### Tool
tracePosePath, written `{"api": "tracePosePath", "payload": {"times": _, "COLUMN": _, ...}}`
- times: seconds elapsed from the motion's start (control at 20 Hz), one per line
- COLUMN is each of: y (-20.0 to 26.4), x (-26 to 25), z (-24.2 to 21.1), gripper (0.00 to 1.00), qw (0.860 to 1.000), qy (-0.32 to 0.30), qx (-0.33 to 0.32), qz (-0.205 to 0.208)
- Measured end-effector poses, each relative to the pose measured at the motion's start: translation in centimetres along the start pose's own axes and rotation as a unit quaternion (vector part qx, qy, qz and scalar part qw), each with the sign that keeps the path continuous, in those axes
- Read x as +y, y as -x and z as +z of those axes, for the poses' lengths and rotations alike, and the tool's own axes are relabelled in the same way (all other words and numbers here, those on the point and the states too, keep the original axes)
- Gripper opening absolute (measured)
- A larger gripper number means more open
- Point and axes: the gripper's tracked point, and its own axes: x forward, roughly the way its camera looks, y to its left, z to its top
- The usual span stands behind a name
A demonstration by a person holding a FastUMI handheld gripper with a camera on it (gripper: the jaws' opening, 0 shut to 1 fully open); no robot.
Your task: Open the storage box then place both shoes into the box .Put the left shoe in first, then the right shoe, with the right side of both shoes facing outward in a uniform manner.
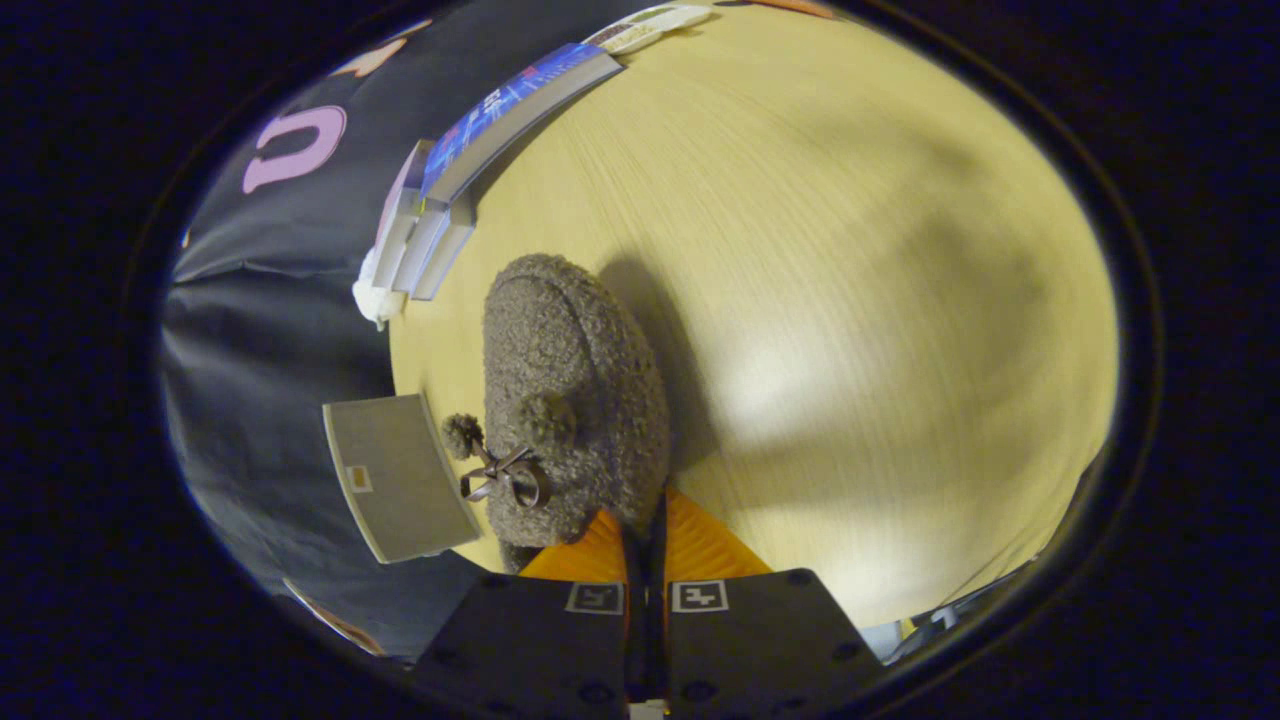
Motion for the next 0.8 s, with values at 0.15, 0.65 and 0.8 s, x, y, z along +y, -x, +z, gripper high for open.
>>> {"api": "tracePosePath", "payload": {"times": 0.15, "y": 1.2, "x": 2.5, "z": -0.5, "gripper": 0.04, "qw": 0.999, "qy": -0.011, "qx": -0.007, "qz": 0.032}}
{"api": "tracePosePath", "payload": {"times": 0.65, "y": 3.9, "x": 16.0, "z": -3.3, "gripper": 0.04, "qw": 0.993, "qy": -0.007, "qx": -0.040, "qz": 0.112}}
{"api": "tracePosePath", "payload": {"times": 0.8, "y": 3.6, "x": 21.3, "z": -5.6, "gripper": 0.04, "qw": 0.992, "qy": 0.019, "qx": -0.040, "qz": 0.120}}
